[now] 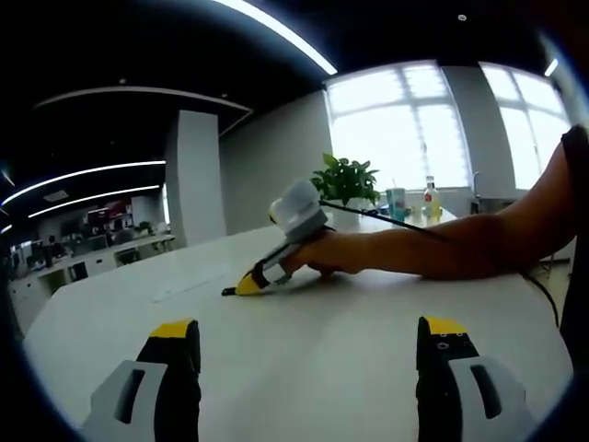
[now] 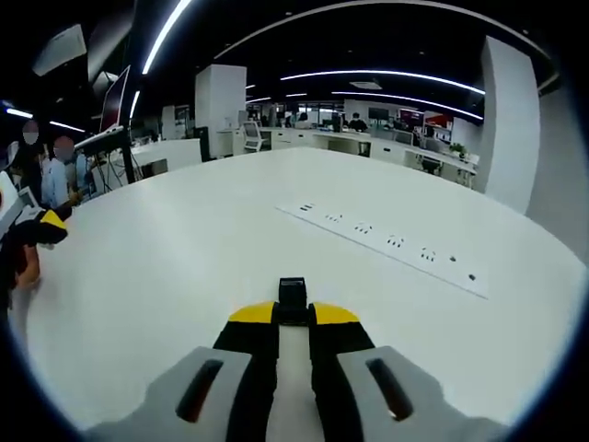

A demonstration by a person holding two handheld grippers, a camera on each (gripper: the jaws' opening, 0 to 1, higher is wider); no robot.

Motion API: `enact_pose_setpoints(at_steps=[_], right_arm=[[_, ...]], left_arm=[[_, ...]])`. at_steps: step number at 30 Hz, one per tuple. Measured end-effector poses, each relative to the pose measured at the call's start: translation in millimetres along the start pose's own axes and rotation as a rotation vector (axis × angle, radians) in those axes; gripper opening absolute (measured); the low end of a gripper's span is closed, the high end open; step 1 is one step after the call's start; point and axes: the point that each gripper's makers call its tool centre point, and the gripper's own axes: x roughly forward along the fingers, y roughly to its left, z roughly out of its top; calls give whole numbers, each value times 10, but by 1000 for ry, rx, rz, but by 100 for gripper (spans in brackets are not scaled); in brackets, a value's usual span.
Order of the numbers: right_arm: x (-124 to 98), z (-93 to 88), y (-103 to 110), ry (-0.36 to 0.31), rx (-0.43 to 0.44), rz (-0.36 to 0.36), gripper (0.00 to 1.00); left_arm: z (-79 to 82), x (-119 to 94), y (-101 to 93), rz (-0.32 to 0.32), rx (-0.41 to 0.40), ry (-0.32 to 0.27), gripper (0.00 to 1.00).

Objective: Snap the two parts of the plastic buckle together until the buckle closes and remains connected.

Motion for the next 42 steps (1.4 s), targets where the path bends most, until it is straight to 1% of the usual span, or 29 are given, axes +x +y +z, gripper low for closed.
enact_pose_setpoints(at_steps=[6, 8, 9, 10, 11, 12, 13, 15, 17, 18, 19, 20, 21, 24, 29, 37, 41, 42], right_arm=[[-1, 4, 11, -4, -5, 4, 10], [-3, 8, 3, -4, -12, 0, 11], [-5, 21, -21, -7, -34, -11, 12], [-8, 32, -19, -12, -42, -10, 15], [-15, 68, -31, -28, -34, -13, 22], [-23, 137, -60, -63, -24, -26, 28], [-34, 160, -62, -74, -25, -28, 33], [-39, 217, -94, -106, -25, -43, 48], [-31, 306, -143, -151, -43, -68, 71], [-22, 351, -152, -176, -38, -75, 85], [-23, 409, -187, -209, -34, -98, 100], [-38, 429, -203, -218, -46, -110, 100], [-66, 421, -172, -204, -62, -110, 100], [-76, 440, -162, -211, -54, -105, 100], [-84, 429, -174, -208, -62, -121, 100], [-204, 522, -232, -253, -37, -154, 100], [-232, 551, -246, -263, -54, -165, 100], [-243, 549, -246, -265, -57, -170, 100]], left_arm=[[-6, 1, 1, 0, -1, 3, 99], [3, -9, 47, 22, -9, 2, 99], [11, -20, 83, 36, -18, -1, 100], [18, -28, 106, 44, -23, -4, 100], [25, -38, 135, 54, -29, -8, 100], [30, -47, 155, 59, -34, -11, 100], [31, -51, 166, 63, -37, -13, 100], [25, -49, 165, 64, -40, -11, 100], [19, -41, 148, 59, -34, -8, 100], [15, -36, 136, 55, -32, -7, 100], [11, -32, 126, 52, -30, -4, 100], [9, -31, 123, 50, -29, -3, 100], [8, -30, 123, 50, -29, -2, 100], [13, -33, 138, 54, -31, -3, 100], [12, -30, 139, 54, -30, -2, 100], [-2, -22, 145, 50, -37, -3, 100], [-34, -24, 170, 60, -29, 9, 99], [-26, -33, 190, 72, -25, 6, 100]])
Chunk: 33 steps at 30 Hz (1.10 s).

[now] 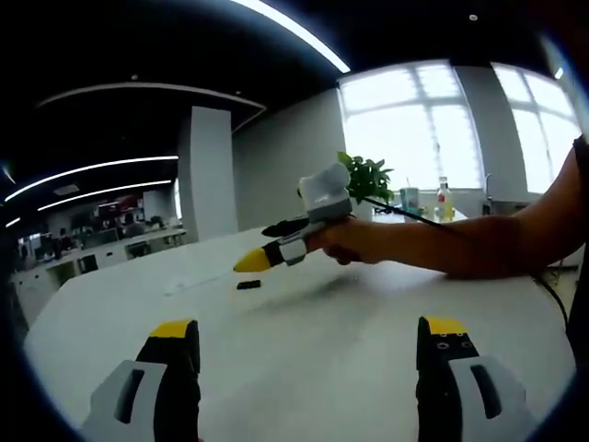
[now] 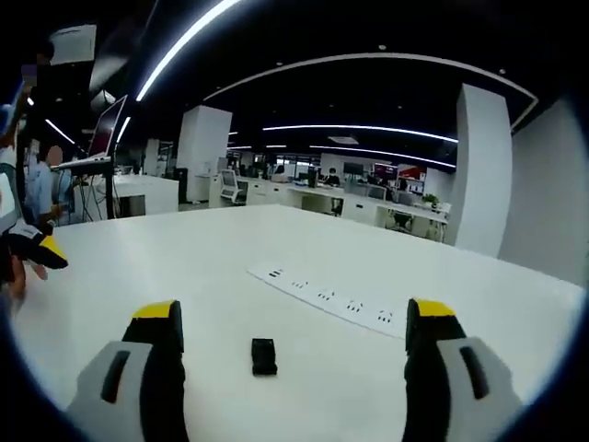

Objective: Snap the two parts of the plastic buckle together until the buckle closes and remains connected.

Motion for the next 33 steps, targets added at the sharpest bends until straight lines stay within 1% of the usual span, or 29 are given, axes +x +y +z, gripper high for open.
enact_pose_setpoints(at_steps=[3, 4, 5, 6, 8, 10, 12, 15, 17, 19, 20, 21, 24, 25, 26, 29, 30, 33], right_arm=[[-11, 6, -26, -2, -1, -6, 100], [-18, 13, -35, -5, -1, -7, 100], [-24, 21, -48, -7, -3, -11, 100], [-30, 34, -68, -11, -4, -14, 100], [-28, 49, -92, -15, -5, -18, 100], [-35, 52, -87, -15, -7, -18, 100], [-36, 51, -87, -13, -9, -16, 100], [-87, 62, -67, -20, 0, -19, 100], [-105, 59, -50, -20, -2, -20, 100], [-121, 45, -19, -10, -30, -19, 100], [-133, 39, 7, -5, -66, -15, 100], [-144, 31, 24, -2, -68, -19, 100], [-177, 29, 8, -8, -52, -25, 100], [-182, 24, 1, -7, -48, -28, 100], [-191, 18, -11, -8, -43, -32, 99], [-216, -6, -39, -5, -19, -33, 100], [-228, -15, -37, -3, -11, -33, 100], [-279, -26, -37, -5, 4, -33, 100]], left_arm=[[29, -23, 4, -5, -12, -19, 99], [35, -27, 17, 2, -17, -20, 99], [35, -36, 58, 22, -6, -18, 99], [45, -44, 85, 34, -2, -20, 96], [68, -72, 149, 49, -20, -30, 92], [99, -97, 221, 74, -41, -47, 93], [124, -107, 230, 75, -32, -57, 95], [170, -121, 224, 71, -18, -75, 95], [179, -122, 244, 76, 8, -79, 98], [182, -129, 249, 75, 16, -88, 96], [198, -133, 258, 70, 12, -101, 96], [215, -133, 264, 71, 8, -113, 96], [241, -140, 275, 81, 21, -133, 96], [259, -144, 292, 90, 26, -148, 98], [276, -150, 311, 101, 23, -162, 99], [292, -190, 342, 99, 7, -178, 99], [288, -192, 337, 92, 1, -174, 99], [246, -190, 374, 107, 1, -153, 98]])
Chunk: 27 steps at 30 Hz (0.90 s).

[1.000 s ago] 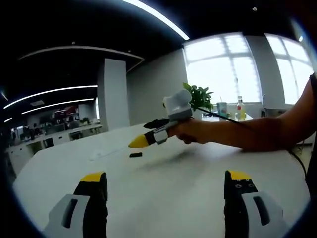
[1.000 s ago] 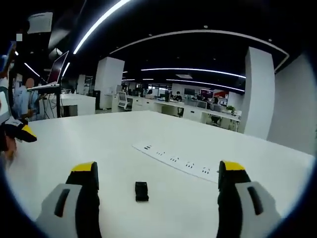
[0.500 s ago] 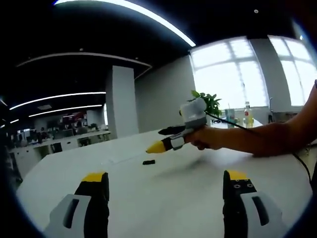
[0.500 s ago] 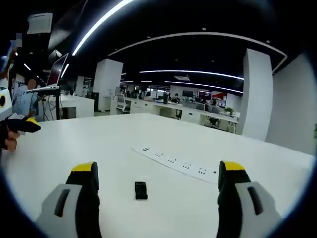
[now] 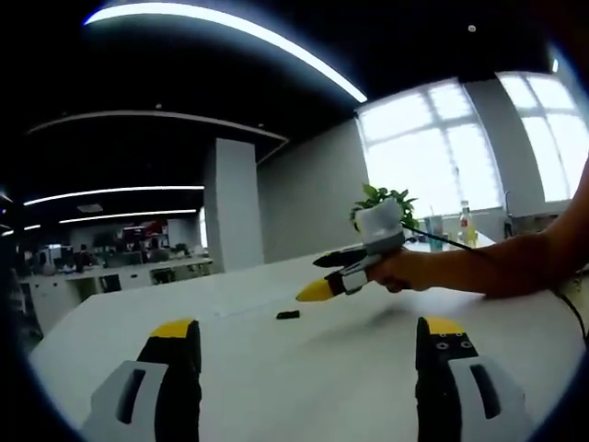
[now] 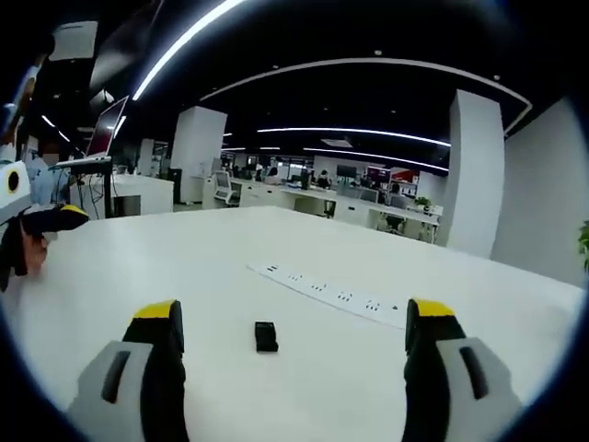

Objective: Snap the two parts of the plastic buckle together until the buckle closes and remains connected.

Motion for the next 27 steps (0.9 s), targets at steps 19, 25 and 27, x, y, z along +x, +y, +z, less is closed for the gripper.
enact_pose_setpoints(at_steps=[19, 25, 27], right_arm=[[-463, 66, 226, -23, 47, 7, 100], [-560, 82, 266, -22, 60, 12, 100], [-593, 92, 256, -25, 63, 6, 100]], left_arm=[[-4, 11, -161, -52, -13, 6, 100], [41, 3, -205, -67, -19, -12, 100], [37, 10, -192, -68, -15, -12, 100]])
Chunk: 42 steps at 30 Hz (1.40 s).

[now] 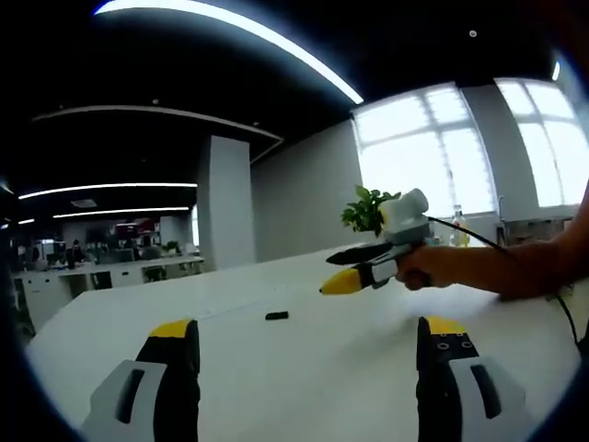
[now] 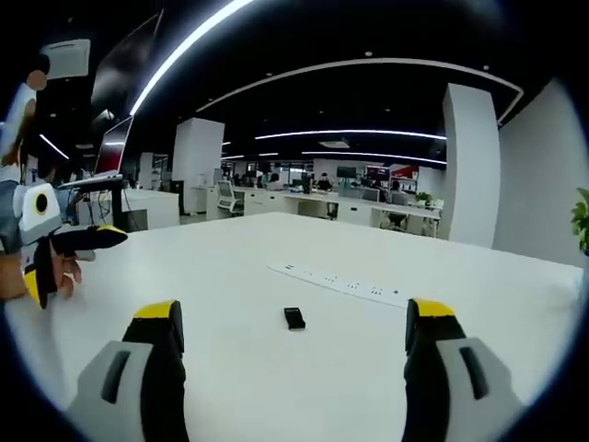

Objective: Snap the two parts of the plastic buckle together until the buckle closes and remains connected.

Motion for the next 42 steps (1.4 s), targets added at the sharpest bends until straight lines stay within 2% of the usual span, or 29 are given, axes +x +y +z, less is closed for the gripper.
enact_pose_setpoints(at_steps=[12, 26, 42], right_arm=[[-252, -26, 173, 3, -16, 2, 100], [-260, -29, 174, 7, -18, -7, 99], [-554, -119, 284, 11, -20, -1, 99]], left_arm=[[-35, 29, 44, 8, -11, 2, 100], [-61, 53, 5, -6, 14, 18, 100], [-80, 16, 12, 24, 48, 34, 100]])
